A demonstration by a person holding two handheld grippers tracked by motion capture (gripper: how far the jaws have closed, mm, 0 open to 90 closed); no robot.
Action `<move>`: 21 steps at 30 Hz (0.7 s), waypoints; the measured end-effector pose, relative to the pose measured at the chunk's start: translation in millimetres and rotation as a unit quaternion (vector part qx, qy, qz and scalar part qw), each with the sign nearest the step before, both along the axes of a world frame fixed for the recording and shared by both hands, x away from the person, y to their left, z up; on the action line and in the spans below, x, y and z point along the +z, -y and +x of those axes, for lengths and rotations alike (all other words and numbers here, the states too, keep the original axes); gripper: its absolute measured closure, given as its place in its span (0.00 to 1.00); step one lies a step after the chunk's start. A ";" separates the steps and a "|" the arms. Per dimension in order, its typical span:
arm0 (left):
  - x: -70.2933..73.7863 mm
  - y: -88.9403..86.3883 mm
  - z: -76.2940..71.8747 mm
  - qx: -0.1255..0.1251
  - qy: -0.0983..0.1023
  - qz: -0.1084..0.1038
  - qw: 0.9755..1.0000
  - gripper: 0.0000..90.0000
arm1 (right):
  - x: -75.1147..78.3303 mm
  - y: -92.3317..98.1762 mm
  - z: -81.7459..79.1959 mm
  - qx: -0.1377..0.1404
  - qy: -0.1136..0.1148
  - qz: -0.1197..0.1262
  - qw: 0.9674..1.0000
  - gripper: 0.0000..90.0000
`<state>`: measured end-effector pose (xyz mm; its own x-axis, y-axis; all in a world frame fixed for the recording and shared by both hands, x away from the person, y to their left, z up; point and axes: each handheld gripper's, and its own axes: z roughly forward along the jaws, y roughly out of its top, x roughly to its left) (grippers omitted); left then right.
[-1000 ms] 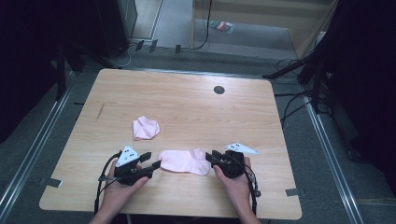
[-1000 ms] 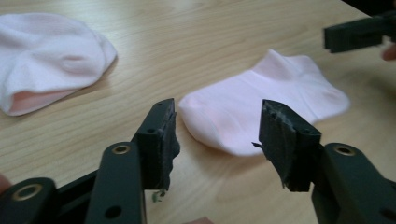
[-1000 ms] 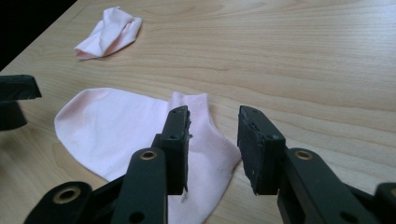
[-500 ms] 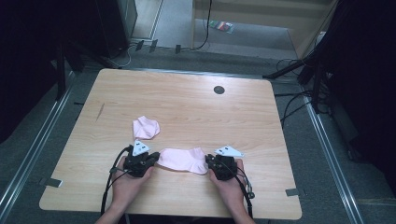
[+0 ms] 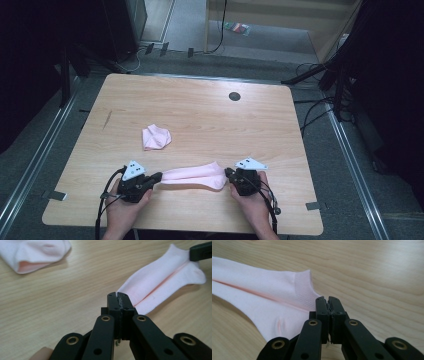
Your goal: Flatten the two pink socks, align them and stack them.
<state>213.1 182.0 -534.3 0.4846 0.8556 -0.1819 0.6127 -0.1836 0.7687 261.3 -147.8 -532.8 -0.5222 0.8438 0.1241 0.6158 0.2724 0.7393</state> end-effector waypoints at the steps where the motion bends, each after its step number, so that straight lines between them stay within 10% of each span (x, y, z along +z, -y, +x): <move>1: -1.7 4.7 -4.0 -0.008 -0.003 0.000 1.000 1.00 | -2.6 -3.5 -1.0 0.013 -0.006 0.014 1.000 0.97; 4: -3.6 7.5 -6.9 -0.002 0.000 -0.004 1.000 0.95 | -3.0 -7.0 -2.5 0.024 0.006 0.022 0.999 0.93; 9: -4.4 2.1 -6.3 0.042 0.026 -0.045 0.998 0.53 | 0.6 1.1 -1.8 0.012 0.012 0.070 0.997 0.59; 21: 9.3 -17.4 18.6 0.091 0.048 -0.067 0.992 0.32 | 2.1 46.5 -4.2 -0.053 0.023 0.080 0.995 0.37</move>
<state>231.7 199.4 -525.0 0.3453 0.9018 -0.2600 0.5495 0.0303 0.8349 257.0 -194.4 -530.7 -0.4399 0.8655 0.2395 0.5996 0.0845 0.7958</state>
